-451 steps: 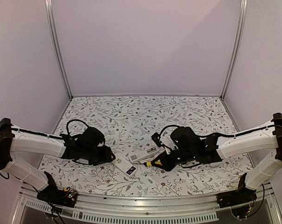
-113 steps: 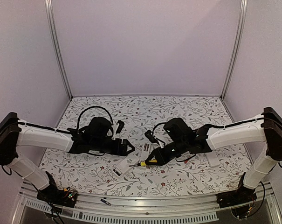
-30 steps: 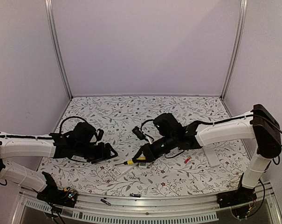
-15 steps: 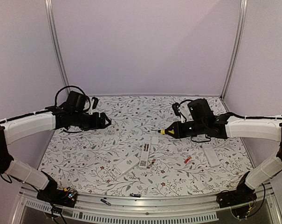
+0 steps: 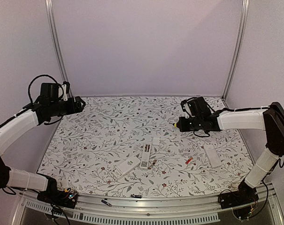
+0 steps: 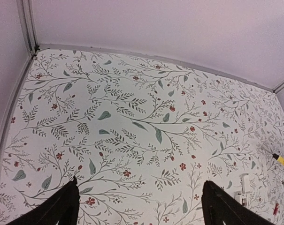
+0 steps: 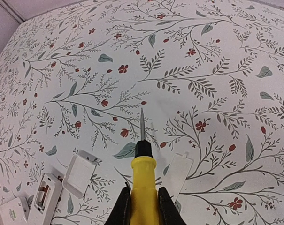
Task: Unload the batteries from the remote control
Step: Place the screwdriver at the center of the board.
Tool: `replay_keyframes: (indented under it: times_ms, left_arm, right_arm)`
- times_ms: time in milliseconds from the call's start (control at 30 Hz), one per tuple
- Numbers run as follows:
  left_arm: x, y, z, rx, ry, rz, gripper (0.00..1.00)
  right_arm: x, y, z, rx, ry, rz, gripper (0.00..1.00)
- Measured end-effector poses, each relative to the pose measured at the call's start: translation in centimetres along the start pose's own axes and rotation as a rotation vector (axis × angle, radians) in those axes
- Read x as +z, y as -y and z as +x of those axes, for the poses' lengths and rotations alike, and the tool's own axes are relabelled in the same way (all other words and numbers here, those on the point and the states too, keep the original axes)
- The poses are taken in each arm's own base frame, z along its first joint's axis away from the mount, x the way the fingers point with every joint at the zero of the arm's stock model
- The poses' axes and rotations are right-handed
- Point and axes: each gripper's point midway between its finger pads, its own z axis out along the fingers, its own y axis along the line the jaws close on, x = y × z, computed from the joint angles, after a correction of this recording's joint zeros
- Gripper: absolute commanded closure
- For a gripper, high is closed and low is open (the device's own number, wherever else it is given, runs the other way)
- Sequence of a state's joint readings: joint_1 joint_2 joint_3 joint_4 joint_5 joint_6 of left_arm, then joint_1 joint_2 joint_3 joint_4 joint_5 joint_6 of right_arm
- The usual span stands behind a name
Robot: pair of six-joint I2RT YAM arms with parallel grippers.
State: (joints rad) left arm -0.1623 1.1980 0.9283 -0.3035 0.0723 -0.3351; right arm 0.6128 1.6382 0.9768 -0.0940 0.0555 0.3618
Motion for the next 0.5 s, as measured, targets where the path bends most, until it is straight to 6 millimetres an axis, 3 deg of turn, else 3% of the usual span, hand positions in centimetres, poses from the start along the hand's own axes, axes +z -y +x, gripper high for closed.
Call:
replay_keyframes:
  times_ms: [333,500]
  left_arm:
    - [0.0,-0.3,0.0,0.031,0.0,-0.011,0.11]
    - [0.3,-0.5,0.6,0.029,-0.02,-0.018,0.1]
  right_arm:
    - [2.5,0.5,-1.0,-0.015,0.065,0.034,0.99]
    - [3.8,0.8,-0.4,-0.005,0.064,0.043,0.8]
